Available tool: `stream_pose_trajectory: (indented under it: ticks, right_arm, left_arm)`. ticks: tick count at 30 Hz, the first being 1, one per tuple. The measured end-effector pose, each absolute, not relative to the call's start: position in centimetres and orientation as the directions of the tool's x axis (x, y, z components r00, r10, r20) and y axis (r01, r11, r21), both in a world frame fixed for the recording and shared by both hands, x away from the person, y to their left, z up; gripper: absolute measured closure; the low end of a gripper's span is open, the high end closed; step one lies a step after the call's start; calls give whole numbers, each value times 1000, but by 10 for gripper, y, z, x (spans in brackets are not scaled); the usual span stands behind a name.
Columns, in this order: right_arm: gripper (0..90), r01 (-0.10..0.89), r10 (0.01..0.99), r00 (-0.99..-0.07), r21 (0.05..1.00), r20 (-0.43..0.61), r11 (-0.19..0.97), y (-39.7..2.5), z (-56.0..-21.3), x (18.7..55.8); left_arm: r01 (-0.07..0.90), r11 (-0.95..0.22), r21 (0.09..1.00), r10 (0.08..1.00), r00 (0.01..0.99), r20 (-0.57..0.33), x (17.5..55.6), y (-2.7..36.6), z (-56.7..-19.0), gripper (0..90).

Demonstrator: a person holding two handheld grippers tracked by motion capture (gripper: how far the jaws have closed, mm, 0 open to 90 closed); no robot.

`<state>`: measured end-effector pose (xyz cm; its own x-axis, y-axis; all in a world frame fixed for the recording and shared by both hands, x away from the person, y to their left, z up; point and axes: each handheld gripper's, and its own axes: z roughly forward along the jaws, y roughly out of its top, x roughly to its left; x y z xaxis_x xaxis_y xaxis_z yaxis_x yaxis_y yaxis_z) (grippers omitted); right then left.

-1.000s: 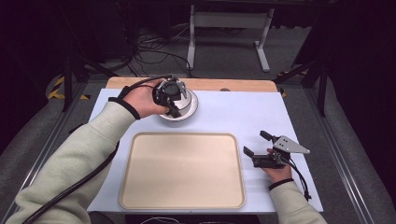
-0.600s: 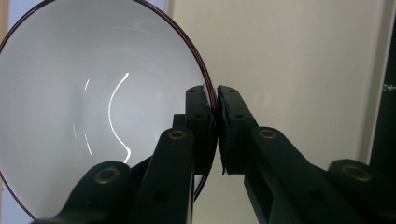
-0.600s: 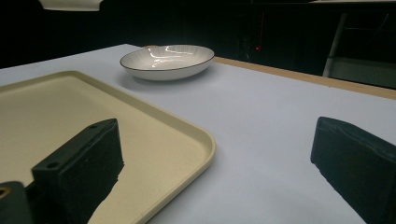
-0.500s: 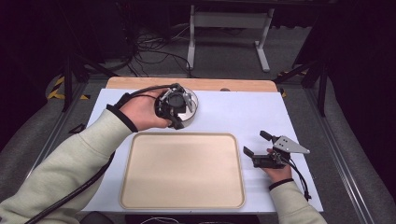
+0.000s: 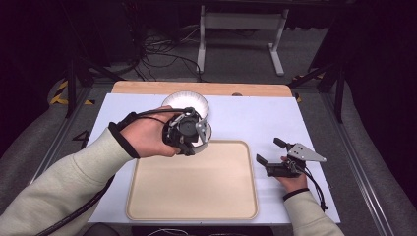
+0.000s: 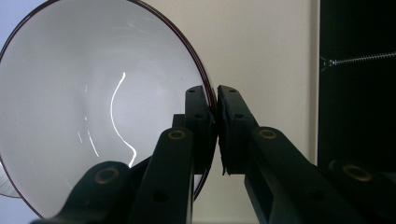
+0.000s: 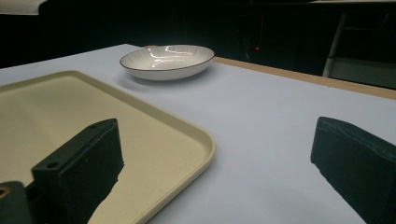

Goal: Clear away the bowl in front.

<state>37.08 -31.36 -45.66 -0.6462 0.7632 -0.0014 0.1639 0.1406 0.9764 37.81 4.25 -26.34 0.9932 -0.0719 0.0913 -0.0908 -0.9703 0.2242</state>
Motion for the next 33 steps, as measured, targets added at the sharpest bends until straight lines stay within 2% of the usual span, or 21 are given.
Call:
stream_pose_trajectory:
  ticks: [20,33]
  right_arm:
    - [25,163,763,-646,976,-2,141,-314,-457,371]
    - [25,162,762,-647,976,-5,145,-313,-457,371]
  left_arm:
    - [-187,-966,176,-175,981,83,341,35,-277,837]
    - [-158,-963,219,-152,987,41,344,39,-302,837]
